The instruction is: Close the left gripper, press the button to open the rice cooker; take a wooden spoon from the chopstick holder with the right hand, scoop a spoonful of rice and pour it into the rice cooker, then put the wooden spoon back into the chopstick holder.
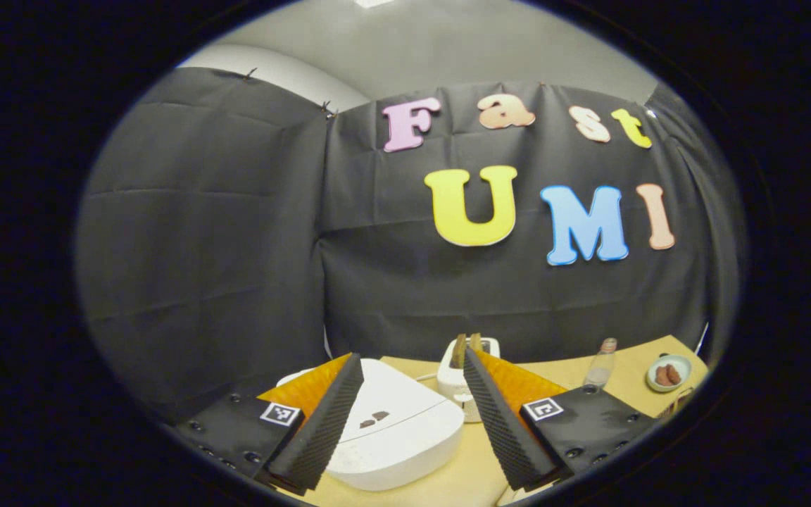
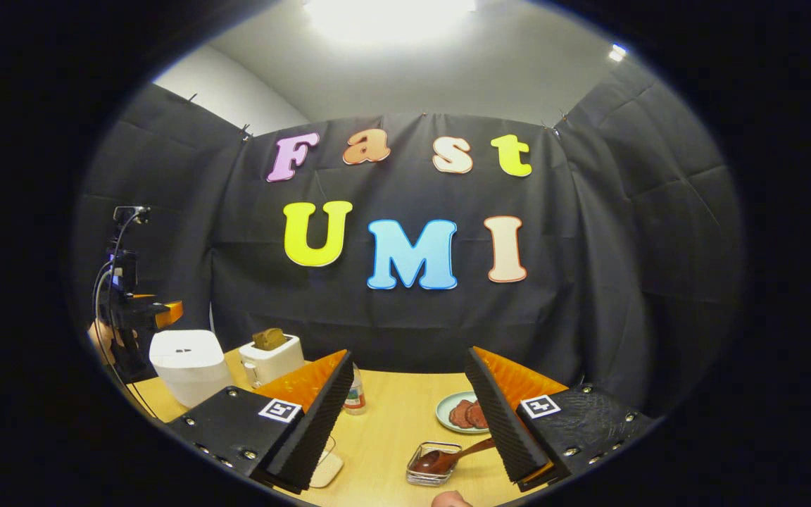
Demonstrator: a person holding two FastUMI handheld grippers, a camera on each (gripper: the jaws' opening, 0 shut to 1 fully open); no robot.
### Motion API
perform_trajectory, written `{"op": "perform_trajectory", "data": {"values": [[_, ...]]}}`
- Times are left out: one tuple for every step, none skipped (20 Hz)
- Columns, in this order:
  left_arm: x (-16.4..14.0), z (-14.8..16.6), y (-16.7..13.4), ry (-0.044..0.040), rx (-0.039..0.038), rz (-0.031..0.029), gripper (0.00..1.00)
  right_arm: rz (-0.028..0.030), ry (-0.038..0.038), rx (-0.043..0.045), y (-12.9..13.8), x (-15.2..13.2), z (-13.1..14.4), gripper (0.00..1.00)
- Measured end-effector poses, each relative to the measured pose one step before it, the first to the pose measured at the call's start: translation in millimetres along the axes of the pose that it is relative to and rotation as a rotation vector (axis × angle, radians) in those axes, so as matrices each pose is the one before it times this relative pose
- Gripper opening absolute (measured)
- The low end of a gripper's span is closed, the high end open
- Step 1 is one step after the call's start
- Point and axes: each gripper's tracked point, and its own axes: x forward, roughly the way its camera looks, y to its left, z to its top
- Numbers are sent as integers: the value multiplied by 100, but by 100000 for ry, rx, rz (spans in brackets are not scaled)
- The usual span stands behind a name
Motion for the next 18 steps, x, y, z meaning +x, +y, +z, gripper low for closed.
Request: {"op": "perform_trajectory", "data": {"values": [[-1136, 1052, -555, -1958, -120, -1883, 99, 184, -2154, -56, 456, -36, 982, 97], [-1192, 901, -351, -1912, 257, -1941, 99, -252, -1582, -743, 290, -86, 606, 97], [-1154, 1015, -402, -2586, 338, -1980, 99, -43, -1482, -877, 408, 658, -35, 97], [-1195, 1001, -563, -1515, 1034, -1636, 99, -29, -1624, -642, 398, -370, 608, 97], [-1053, 705, -262, -1901, 836, -1686, 99, -194, -1709, -345, 342, -130, 550, 97], [-724, 89, -156, -586, -81, -364, 99, 429, -1250, 158, 501, -69, 420, 97], [-965, 272, -304, -648, -1247, -1355, 99, 106, -167, 776, 455, -53, 73, 97], [-934, -42, -391, 60, -1642, -781, 99, 409, 391, 1316, 456, -179, -161, 97], [-937, 275, -360, -948, -1196, -879, 99, 336, 61, 907, 427, -54, -101, 97], [-535, 299, -120, -1305, -443, -384, 94, 122, 6, 483, 279, -187, 42, 97], [-623, 307, -36, -832, -394, -465, 97, -145, -191, -134, 198, -50, -25, 97], [-435, 48, 46, -1099, -315, -611, 100, -241, -355, -507, 72, -68, 43, 97], [-541, 106, 138, -671, -590, 15, 93, -314, -302, -413, 110, 9, 43, 97], [-186, -3, 88, -8, -607, -462, 99, -161, -125, -362, 235, -76, 2, 97], [-164, -76, 245, 106, -673, 508, 99, -21, -277, -137, 211, 30, 74, 97], [-72, -217, 241, 1055, -551, 691, 99, 142, -82, 95, 183, -9, 122, 97], [-68, -295, 338, 667, -593, 705, 99, 73, -92, 294, 110, 76, 37, 97], [86, -110, 275, 354, -533, 853, 96, 102, 214, 225, 71, 71, 41, 97]]}}
